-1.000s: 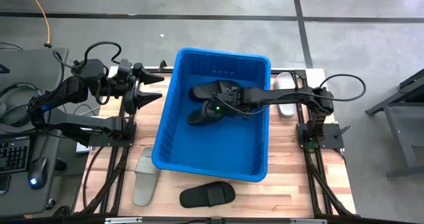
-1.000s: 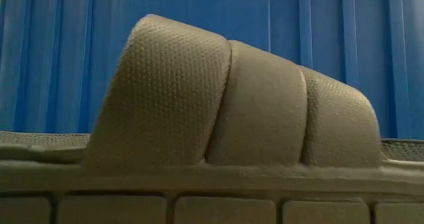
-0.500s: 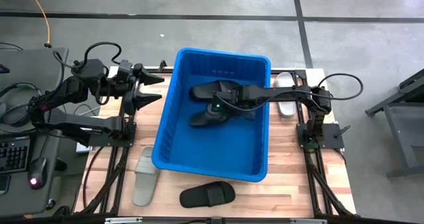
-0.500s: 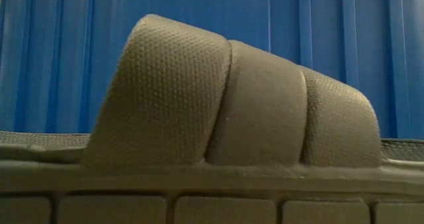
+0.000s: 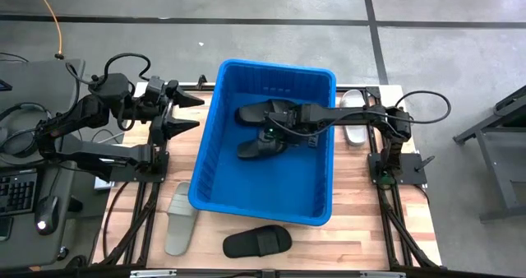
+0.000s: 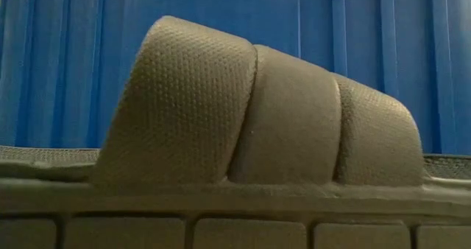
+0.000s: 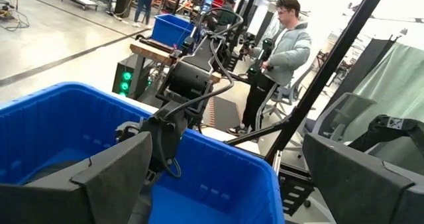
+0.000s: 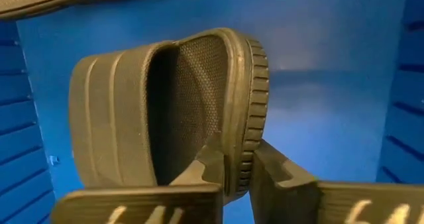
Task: Pick and place slides into bin
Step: Put the black slide into the blue container
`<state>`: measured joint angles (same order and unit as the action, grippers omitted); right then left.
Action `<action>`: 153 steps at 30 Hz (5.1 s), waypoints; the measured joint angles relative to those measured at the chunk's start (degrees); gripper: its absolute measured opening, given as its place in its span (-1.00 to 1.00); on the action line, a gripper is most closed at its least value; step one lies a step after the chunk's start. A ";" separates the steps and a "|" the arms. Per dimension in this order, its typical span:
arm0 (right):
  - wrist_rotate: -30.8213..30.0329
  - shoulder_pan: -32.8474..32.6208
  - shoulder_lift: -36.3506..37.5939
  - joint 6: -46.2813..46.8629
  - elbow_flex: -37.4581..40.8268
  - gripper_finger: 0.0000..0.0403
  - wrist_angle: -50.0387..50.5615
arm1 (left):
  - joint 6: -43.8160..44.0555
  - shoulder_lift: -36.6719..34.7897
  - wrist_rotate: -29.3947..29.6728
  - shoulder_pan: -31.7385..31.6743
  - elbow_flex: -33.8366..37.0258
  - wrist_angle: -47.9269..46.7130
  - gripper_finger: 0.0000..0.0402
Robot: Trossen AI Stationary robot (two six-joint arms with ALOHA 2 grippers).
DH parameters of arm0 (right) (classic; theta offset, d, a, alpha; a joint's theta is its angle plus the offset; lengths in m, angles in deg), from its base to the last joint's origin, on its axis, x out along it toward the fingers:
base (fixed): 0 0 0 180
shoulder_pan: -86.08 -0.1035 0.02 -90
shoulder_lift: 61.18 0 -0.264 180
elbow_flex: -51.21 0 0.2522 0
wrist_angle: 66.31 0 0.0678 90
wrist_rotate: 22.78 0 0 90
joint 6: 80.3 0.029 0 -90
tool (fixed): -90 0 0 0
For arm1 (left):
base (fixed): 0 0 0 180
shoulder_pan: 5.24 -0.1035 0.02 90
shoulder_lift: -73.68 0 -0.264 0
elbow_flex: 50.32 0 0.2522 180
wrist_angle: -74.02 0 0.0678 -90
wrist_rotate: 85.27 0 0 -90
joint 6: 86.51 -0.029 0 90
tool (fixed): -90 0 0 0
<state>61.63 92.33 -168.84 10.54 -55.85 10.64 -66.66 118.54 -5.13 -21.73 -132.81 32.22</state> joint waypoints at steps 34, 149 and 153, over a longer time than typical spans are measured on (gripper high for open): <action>-1.86 0.85 -0.02 -3.78 0.04 0.11 1.66 | -1.61 0.00 0.00 0.00 0.00 -0.02 0.89; -25.42 -55.73 -31.54 37.52 -33.02 -0.04 -3.95 | -2.99 0.39 -3.67 0.00 -0.02 -8.57 0.89; -26.34 -55.73 -31.30 36.38 -36.82 -0.04 -0.23 | -2.84 0.39 -3.67 0.00 -0.02 -8.55 0.89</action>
<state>35.29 36.59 -200.14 46.92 -92.67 10.41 -69.50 118.94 -8.81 -21.73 -132.83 23.68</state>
